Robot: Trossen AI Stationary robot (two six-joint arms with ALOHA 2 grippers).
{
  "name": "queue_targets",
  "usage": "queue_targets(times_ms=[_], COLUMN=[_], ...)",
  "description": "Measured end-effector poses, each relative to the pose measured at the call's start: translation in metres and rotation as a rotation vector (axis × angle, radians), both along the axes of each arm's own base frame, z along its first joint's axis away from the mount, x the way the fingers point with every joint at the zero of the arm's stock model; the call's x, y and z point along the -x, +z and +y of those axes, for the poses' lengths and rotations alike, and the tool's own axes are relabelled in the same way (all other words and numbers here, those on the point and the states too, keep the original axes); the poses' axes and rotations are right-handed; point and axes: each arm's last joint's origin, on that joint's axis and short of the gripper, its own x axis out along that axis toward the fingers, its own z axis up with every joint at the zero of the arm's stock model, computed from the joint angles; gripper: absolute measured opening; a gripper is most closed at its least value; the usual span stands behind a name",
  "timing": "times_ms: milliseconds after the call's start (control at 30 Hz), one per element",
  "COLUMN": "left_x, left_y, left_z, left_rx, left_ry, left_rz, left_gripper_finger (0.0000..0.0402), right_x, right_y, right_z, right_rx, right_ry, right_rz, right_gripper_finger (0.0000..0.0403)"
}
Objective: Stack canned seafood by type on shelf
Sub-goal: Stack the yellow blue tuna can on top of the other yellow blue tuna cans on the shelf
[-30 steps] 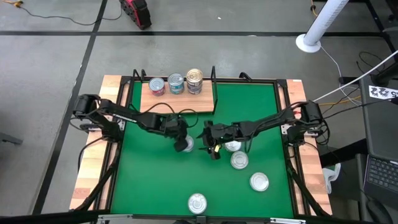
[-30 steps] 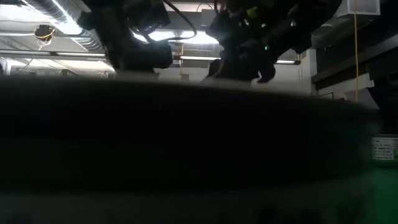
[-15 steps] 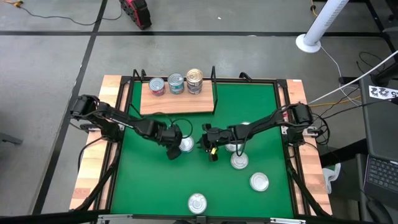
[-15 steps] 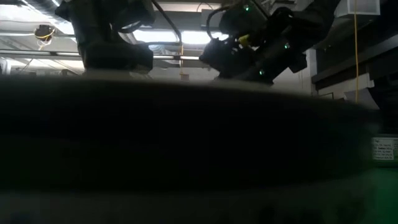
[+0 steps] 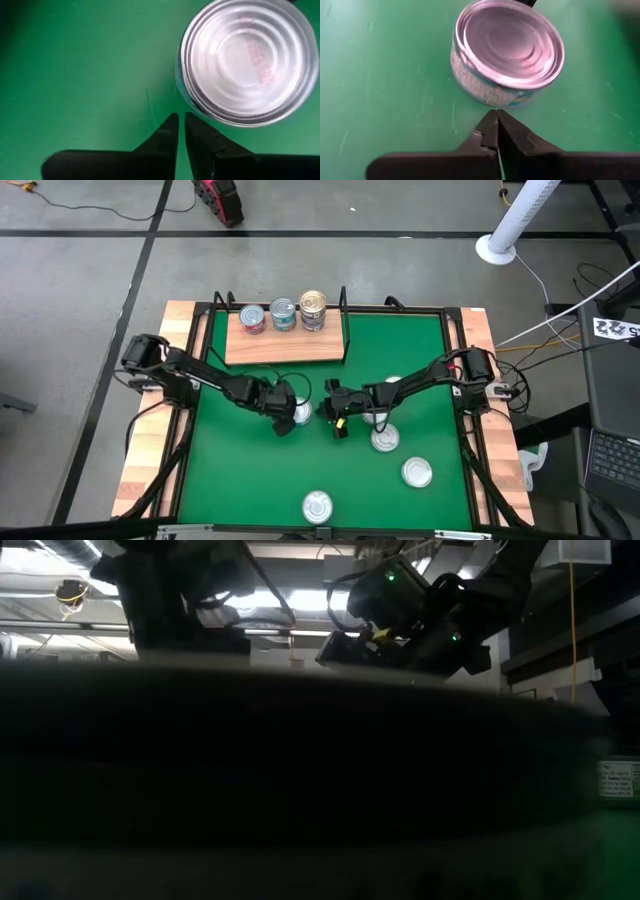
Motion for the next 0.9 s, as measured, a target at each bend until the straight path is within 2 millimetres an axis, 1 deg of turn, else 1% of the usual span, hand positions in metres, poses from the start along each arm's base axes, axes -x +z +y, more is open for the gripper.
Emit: queue_targets(times_ms=[167, 267, 533, 900], left_x=[-0.0058, -0.0068, -0.0075, -0.0065], left_y=[-0.0069, -0.0072, -0.0071, -0.0076], left_z=[-0.0009, -0.0011, -0.0012, -0.0013], left_rx=[0.002, 0.002, 0.008, 0.023], left_ry=[0.000, -0.005, 0.010, 0.036], left_rz=[-0.018, -0.026, -0.038, -0.034], left_gripper_finger=[0.0008, 0.0002, 0.0003, 0.0002], right_x=[-0.0022, -0.0024, -0.0029, -0.0062], right_y=[0.0029, 0.0031, 0.0040, 0.0089], right_z=[0.0002, 0.0003, 0.0007, 0.0027], right_rx=[-0.004, -0.005, -0.008, -0.029], right_ry=[0.000, 0.000, 0.004, 0.026], right_rz=[-0.036, -0.041, -0.053, -0.117], right_gripper_finger=[0.0007, 0.0009, 0.0009, 0.0010])
